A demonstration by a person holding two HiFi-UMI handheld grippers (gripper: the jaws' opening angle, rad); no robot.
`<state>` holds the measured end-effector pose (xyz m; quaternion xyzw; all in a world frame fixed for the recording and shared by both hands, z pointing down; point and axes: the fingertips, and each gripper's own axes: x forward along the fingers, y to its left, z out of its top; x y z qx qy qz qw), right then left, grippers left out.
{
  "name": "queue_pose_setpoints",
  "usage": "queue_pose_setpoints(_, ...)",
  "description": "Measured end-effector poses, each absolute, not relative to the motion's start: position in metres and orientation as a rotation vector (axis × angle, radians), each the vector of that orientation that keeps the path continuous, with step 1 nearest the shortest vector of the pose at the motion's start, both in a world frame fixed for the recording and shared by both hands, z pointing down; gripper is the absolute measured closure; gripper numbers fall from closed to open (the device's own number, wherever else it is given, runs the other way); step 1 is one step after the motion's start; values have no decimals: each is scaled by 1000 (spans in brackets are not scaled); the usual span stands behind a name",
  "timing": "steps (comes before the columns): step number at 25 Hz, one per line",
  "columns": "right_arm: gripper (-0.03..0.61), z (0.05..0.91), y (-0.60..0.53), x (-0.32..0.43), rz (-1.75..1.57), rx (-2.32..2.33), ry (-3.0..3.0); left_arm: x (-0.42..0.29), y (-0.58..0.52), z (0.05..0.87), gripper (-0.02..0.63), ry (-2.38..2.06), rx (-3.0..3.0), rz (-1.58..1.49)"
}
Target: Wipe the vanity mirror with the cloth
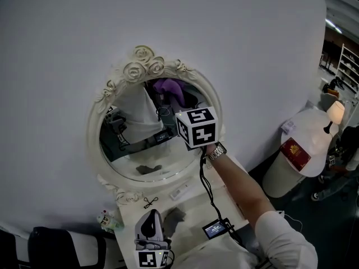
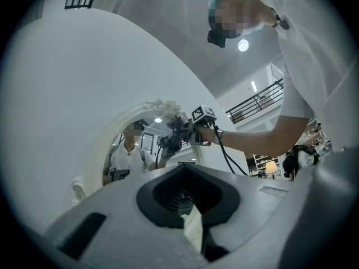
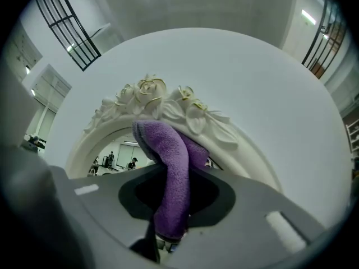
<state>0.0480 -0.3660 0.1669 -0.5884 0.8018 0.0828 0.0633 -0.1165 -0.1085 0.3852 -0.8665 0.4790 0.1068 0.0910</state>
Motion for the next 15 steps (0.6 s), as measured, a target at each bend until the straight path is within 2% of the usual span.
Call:
queue_pose_setpoints(9, 485, 180, -359, 66, 231, -1808, 2408, -98, -107, 380, 607, 1362, -2605, 342)
queue_pose_setpoints(15, 483, 181, -331, -16, 262, -1596, 2522, -122, -100, 378, 608, 1404, -2578, 317)
